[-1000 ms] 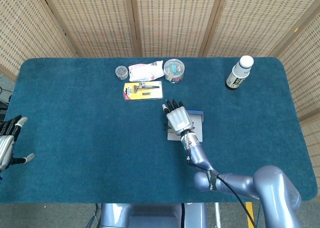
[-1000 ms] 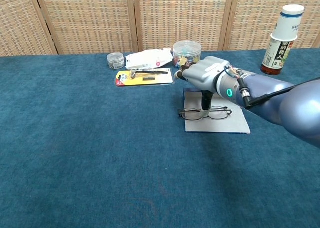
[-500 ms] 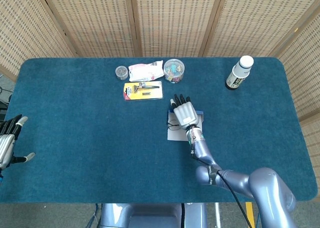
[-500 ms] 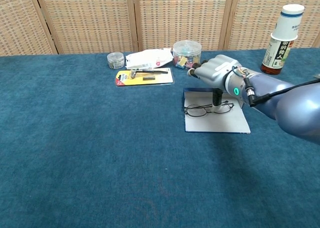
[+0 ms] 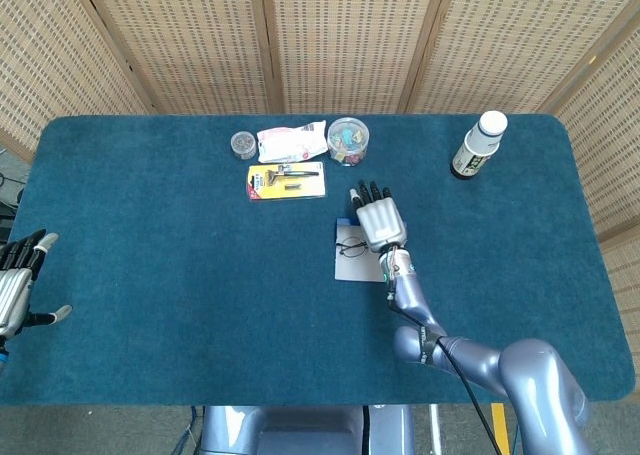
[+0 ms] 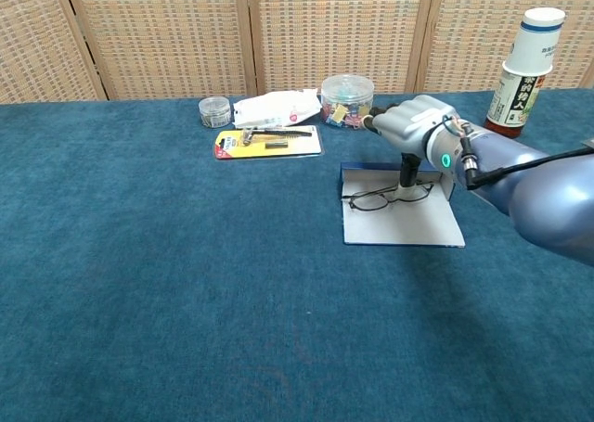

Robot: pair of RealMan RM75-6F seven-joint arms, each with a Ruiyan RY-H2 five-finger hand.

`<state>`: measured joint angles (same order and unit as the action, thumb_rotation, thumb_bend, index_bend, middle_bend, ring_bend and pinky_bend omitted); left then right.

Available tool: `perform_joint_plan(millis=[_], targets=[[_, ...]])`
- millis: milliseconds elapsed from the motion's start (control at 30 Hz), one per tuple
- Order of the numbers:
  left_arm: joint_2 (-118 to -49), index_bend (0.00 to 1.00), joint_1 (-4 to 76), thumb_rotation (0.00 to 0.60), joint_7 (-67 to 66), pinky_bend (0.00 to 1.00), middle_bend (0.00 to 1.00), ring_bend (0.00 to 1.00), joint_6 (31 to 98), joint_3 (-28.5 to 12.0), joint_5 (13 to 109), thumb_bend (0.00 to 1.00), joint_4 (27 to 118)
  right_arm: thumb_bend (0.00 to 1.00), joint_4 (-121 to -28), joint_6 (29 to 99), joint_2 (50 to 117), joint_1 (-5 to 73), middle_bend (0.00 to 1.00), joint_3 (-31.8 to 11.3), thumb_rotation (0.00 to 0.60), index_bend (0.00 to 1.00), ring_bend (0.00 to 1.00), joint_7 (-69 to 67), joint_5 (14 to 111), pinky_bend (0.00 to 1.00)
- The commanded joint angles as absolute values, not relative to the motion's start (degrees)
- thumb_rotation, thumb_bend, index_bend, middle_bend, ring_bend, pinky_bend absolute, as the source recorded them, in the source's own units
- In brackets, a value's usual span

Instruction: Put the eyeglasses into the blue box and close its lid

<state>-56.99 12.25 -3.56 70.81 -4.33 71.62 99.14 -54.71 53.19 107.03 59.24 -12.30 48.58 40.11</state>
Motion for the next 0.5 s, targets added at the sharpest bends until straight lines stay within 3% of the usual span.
perform_joint_plan(millis=[33, 500], targets=[[-56.9, 0.00, 12.3, 0.600, -3.5, 0.00, 0.00, 0.00, 70.7, -4.3, 71.6, 0.01, 99.1, 0.00, -53.2, 53.9, 107.9, 58.9, 0.00, -13.1, 0.600, 0.00, 0.00, 49.0, 40.2, 0.17], [-56.8, 0.00, 12.1, 0.600, -3.3, 0.00, 0.00, 0.00, 71.2, -4.0, 72.4, 0.01, 99.3, 0.00, -68.4, 57.6, 101.5, 58.7, 0.00, -14.3, 0.600, 0.00, 0.00, 58.1, 36.4, 0.17]])
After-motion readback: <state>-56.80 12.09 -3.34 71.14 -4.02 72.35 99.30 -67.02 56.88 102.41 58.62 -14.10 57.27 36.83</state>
